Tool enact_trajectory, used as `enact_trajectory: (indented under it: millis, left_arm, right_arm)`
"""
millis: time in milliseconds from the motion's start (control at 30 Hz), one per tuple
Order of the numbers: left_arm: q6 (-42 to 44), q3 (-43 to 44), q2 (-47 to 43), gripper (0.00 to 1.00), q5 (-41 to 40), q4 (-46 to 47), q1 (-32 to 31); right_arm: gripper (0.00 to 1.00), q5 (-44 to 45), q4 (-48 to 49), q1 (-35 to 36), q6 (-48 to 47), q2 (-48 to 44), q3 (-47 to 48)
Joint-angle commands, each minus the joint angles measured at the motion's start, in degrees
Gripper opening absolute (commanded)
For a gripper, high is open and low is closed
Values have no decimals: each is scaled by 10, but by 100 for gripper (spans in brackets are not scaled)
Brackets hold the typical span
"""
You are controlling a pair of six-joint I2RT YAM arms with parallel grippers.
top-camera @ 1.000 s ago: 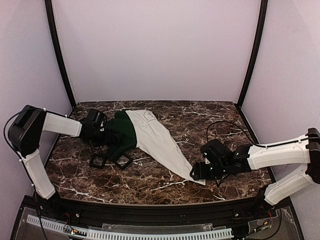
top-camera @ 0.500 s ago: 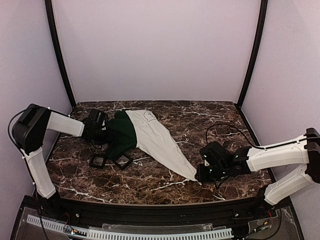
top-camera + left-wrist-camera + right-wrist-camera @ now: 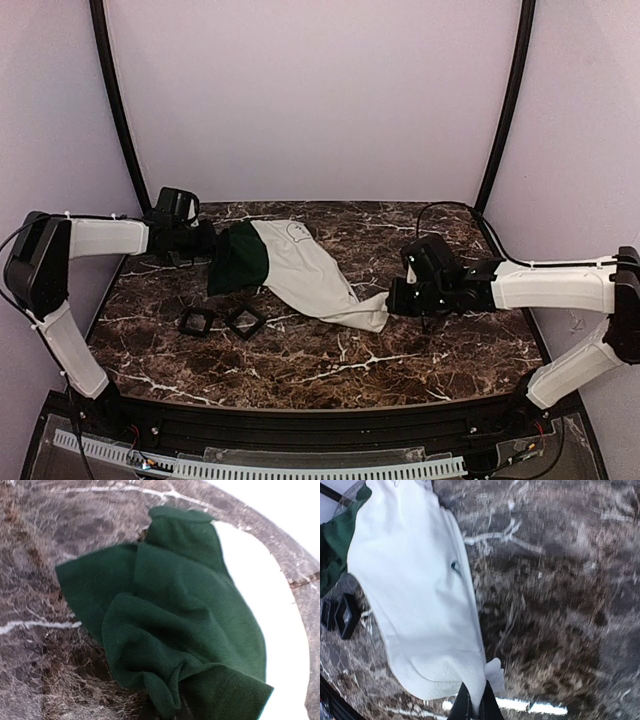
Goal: Remove the brooch from the garment
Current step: Pick up the crumped clothing from the center of the board, then flatten out the crumpled clothing at the center of the board.
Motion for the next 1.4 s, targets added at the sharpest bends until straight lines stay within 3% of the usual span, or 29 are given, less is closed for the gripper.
enact_trajectory:
  millis: [0, 233, 567, 667, 833, 1167, 1367]
  left_arm:
    - [16, 78, -53, 1, 64, -38, 36]
    - [59, 218, -125, 1, 118, -106, 57]
    - [82, 342, -243, 1, 187, -123, 60]
    - [72, 352, -266, 1, 220, -121, 59]
    - [25, 336, -286, 1, 273, -99, 60]
    - [10, 282, -220, 1, 305, -122, 60]
    - [27, 343, -106, 1, 308, -132, 60]
  right_arm:
    - [0, 25, 10, -62, -85, 40, 119]
    - [0, 98, 1, -70, -199, -7, 303]
    - [0, 28, 89, -69, -328, -184, 320]
    - [0, -1, 77, -69, -346, -212, 336]
    - [0, 22, 63, -69, -347, -239, 330]
    - [0, 152, 58, -69, -293, -210, 262]
    - [0, 209, 85, -79, -309, -142, 292]
